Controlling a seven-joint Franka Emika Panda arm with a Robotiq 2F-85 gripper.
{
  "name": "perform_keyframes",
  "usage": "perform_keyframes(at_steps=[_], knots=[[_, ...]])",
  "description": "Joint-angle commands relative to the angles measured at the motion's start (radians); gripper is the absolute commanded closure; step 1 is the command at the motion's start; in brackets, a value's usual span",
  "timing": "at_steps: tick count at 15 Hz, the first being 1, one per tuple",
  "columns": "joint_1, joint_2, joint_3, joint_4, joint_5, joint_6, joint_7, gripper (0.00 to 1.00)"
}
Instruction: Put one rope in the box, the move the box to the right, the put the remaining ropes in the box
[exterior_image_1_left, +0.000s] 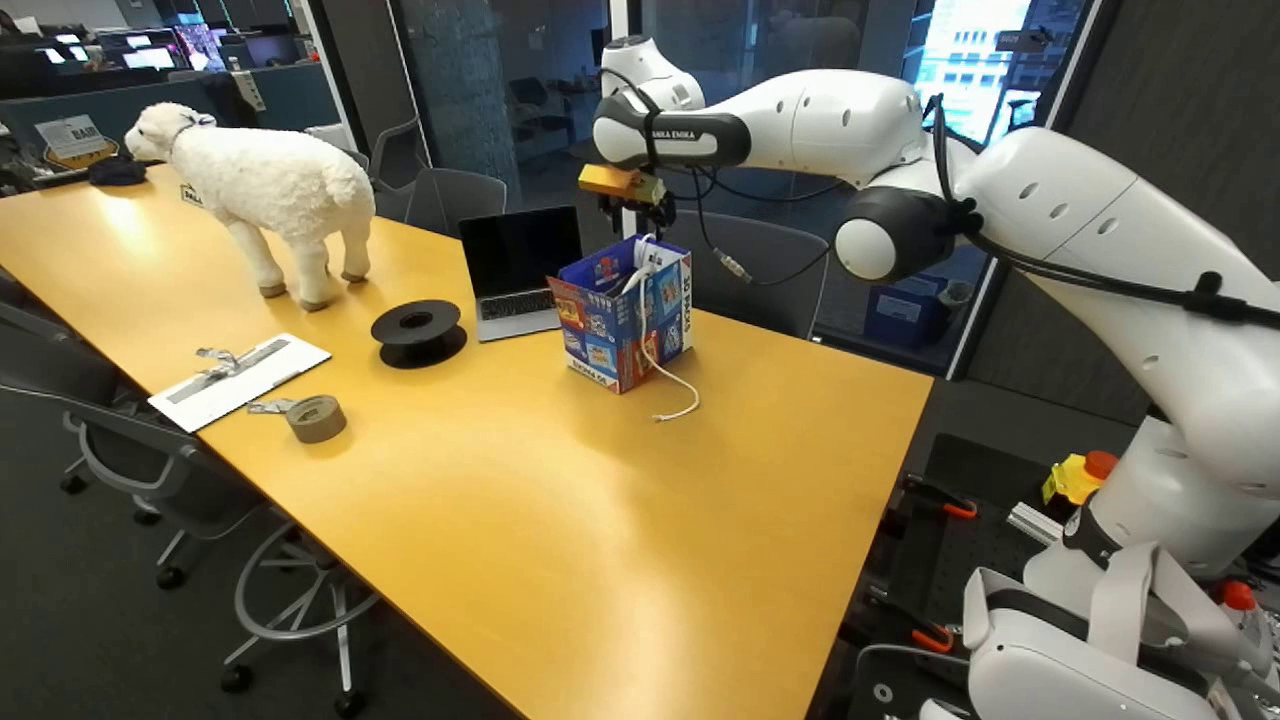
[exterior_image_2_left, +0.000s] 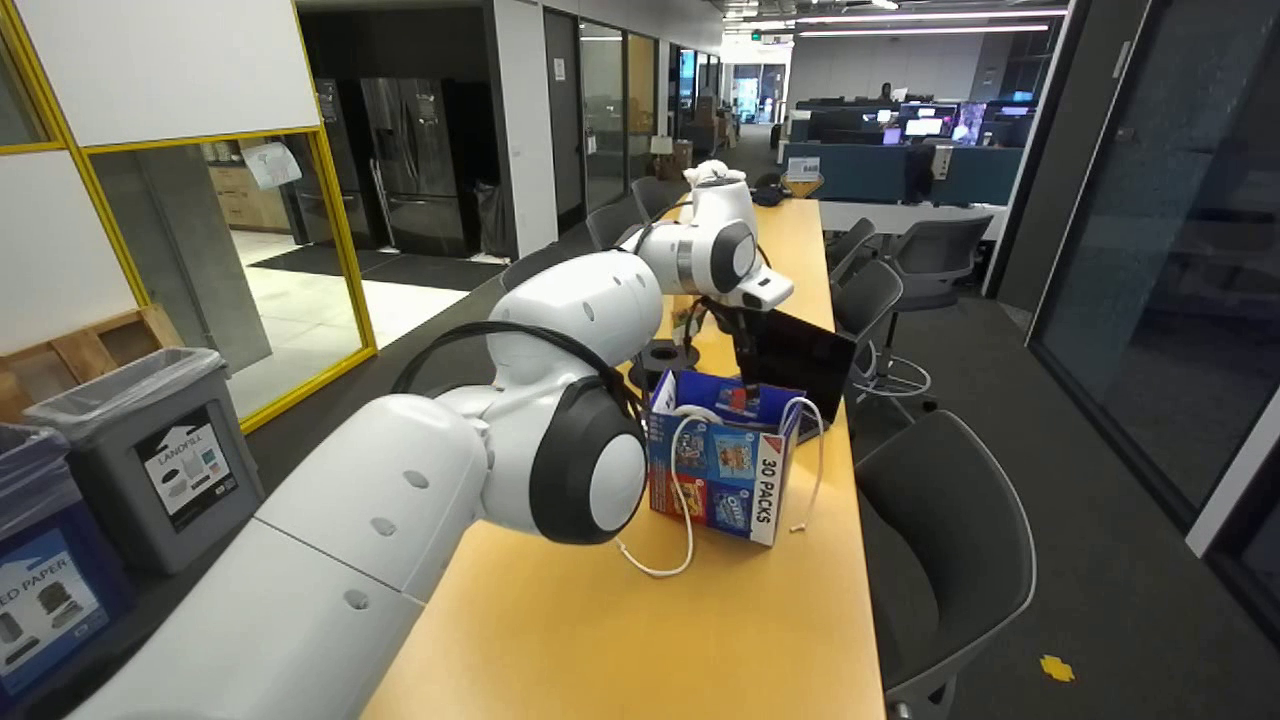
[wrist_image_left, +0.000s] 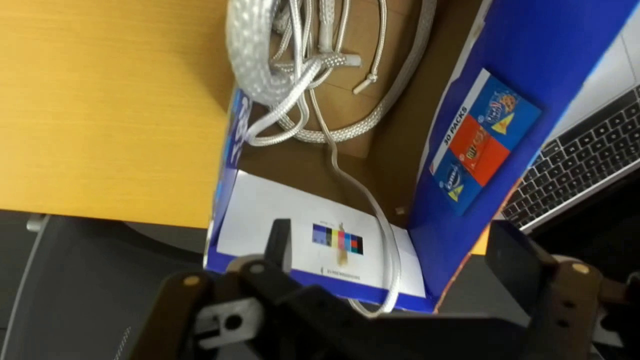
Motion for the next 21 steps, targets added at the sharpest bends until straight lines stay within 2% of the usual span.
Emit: perform_keyframes(at_steps=[1,8,14,21], knots=[[0.014,-0.028,-0.023,0.026,-0.042,0.005,-0.042,0.0],[0.0,0.024,-0.03,0.023,-0.054,0.077,-0.008,0.0],[0.036,0.09,-0.115,0.029,-0.156,0.197,0.07,0.0],[0.033,0.113,-0.167,0.026,-0.212,0.209,0.143,0.0]])
